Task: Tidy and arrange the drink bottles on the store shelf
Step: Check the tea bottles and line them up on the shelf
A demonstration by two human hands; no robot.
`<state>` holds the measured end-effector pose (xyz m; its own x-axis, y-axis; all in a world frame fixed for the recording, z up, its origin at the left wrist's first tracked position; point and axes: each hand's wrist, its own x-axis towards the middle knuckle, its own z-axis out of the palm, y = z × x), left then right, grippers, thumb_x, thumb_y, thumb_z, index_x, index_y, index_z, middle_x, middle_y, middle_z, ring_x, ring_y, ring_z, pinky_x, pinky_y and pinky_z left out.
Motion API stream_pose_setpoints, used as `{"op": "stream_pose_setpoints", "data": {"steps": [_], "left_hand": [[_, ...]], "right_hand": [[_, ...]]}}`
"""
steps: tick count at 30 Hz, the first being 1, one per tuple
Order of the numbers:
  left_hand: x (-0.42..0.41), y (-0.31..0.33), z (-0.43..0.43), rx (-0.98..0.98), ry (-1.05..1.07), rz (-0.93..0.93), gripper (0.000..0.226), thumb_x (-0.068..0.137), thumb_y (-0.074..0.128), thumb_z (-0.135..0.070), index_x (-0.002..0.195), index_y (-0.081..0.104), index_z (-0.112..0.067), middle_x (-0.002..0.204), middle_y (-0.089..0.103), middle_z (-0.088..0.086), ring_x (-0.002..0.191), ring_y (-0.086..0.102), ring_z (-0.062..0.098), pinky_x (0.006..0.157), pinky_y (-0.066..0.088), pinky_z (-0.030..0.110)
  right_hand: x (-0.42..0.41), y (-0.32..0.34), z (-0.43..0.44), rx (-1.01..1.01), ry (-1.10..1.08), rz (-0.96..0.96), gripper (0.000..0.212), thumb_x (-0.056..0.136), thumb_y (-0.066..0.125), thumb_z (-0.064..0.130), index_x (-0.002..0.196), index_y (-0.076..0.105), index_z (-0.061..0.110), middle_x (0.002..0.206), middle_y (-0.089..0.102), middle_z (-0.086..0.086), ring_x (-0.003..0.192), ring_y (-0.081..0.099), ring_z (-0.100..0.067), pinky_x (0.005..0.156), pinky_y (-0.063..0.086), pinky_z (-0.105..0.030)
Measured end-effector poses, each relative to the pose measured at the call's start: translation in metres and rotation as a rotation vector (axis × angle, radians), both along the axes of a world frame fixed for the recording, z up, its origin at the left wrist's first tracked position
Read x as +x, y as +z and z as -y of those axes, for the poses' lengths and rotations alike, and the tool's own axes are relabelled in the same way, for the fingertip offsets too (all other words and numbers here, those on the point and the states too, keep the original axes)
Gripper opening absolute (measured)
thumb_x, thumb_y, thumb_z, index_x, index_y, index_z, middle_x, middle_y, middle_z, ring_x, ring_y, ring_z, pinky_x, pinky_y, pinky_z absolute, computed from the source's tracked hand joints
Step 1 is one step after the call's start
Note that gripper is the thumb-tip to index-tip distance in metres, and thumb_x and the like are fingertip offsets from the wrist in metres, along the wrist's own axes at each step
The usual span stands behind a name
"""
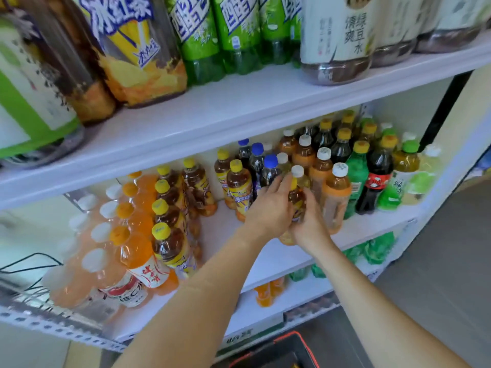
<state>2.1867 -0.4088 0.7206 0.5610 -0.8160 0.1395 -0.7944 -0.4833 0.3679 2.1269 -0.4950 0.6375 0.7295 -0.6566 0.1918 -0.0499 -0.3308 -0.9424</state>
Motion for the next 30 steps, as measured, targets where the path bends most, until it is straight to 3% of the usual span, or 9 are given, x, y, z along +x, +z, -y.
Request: {"op": "stream_pose_setpoints", "data": {"steps": [2,5,10,14,17,21,24,28,30], "left_hand": [[0.001,-0.003,0.002,-0.028,0.016,0.018,0.063,0.096,0.053,-0.016,0.153,0.026,-0.011,0.15,0.042,0.015,0.131,0.041,0.033,0.104,0.027,0.036],[-0.004,-0.008,-0.007,-0.119,0.073,0.045,0.051,0.092,0.062,-0.027,0.138,0.047,-0.011,0.127,0.056,0.014,0.112,0.052,0.037,0.092,0.038,0.041],[-0.022,-0.017,-0.034,-0.088,0.116,0.0,0.035,0.096,0.057,-0.039,0.116,0.047,-0.012,0.107,0.06,0.009,0.088,0.059,0.034,0.064,0.037,0.036],[-0.027,-0.004,-0.059,-0.219,0.193,0.0,0.036,0.094,0.056,-0.047,0.102,0.047,-0.013,0.08,0.066,0.008,0.076,0.061,0.038,0.064,0.047,0.043],[-0.025,0.019,-0.085,-0.43,0.288,-0.018,0.039,0.086,0.053,-0.058,0.092,0.054,-0.019,0.063,0.06,-0.002,0.062,0.06,0.025,0.055,0.049,0.039],[-0.019,0.04,-0.11,-0.719,0.445,-0.387,0.021,0.092,0.065,-0.039,0.085,0.063,-0.019,0.069,0.067,0.002,0.063,0.06,0.019,0.057,0.052,0.035],[-0.016,0.046,-0.118,-0.791,0.485,-0.589,0.019,0.095,0.062,-0.03,0.083,0.068,-0.017,0.067,0.066,-0.002,0.065,0.06,0.014,0.061,0.049,0.029],[-0.019,0.053,-0.129,-0.734,0.359,-0.59,0.026,0.094,0.056,-0.038,0.082,0.068,-0.019,0.074,0.065,0.004,0.072,0.057,0.016,0.069,0.044,0.036],[-0.02,0.056,-0.132,-0.725,0.291,-0.58,0.028,0.095,0.056,-0.043,0.084,0.067,-0.019,0.081,0.066,0.015,0.075,0.058,0.02,0.069,0.045,0.039]], "right_hand": [[0.0,-0.002,0.01,-0.047,-0.012,-0.06,0.077,0.074,0.074,0.011,0.141,0.038,0.023,0.128,0.053,0.002,0.117,0.055,-0.014,0.094,0.05,-0.034],[-0.01,-0.005,0.015,-0.145,0.021,-0.151,0.067,0.071,0.075,0.012,0.133,0.05,0.019,0.116,0.048,-0.006,0.115,0.053,-0.029,0.094,0.05,-0.043],[-0.036,-0.009,0.0,-0.045,0.227,-0.102,0.073,0.076,0.08,0.014,0.129,0.041,0.046,0.122,0.042,0.012,0.118,0.042,-0.004,0.094,0.041,-0.025],[-0.045,-0.009,-0.007,0.117,0.384,-0.215,0.075,0.077,0.081,0.016,0.139,0.042,0.031,0.13,0.052,0.006,0.116,0.055,-0.005,0.095,0.047,-0.025],[-0.062,-0.008,-0.012,0.382,0.611,-0.272,0.06,0.073,0.086,0.022,0.125,0.056,0.025,0.109,0.071,0.005,0.1,0.067,-0.012,0.08,0.053,-0.022],[-0.093,-0.001,-0.021,0.713,0.535,-0.069,0.064,0.06,0.092,0.031,0.117,0.063,0.024,0.11,0.072,-0.008,0.097,0.07,-0.024,0.075,0.056,-0.028],[-0.106,0.015,-0.022,0.806,0.476,-0.019,0.062,0.059,0.091,0.045,0.112,0.066,0.025,0.11,0.071,-0.016,0.095,0.07,-0.036,0.071,0.058,-0.036],[-0.111,0.029,-0.024,0.955,0.408,-0.068,0.073,0.065,0.076,0.065,0.1,0.071,0.001,0.086,0.062,-0.039,0.055,0.063,-0.034,0.044,0.05,-0.03],[-0.114,0.032,-0.024,1.039,0.39,-0.126,0.079,0.069,0.064,0.068,0.094,0.071,-0.007,0.086,0.058,-0.046,0.043,0.058,-0.03,0.037,0.044,-0.026]]}}
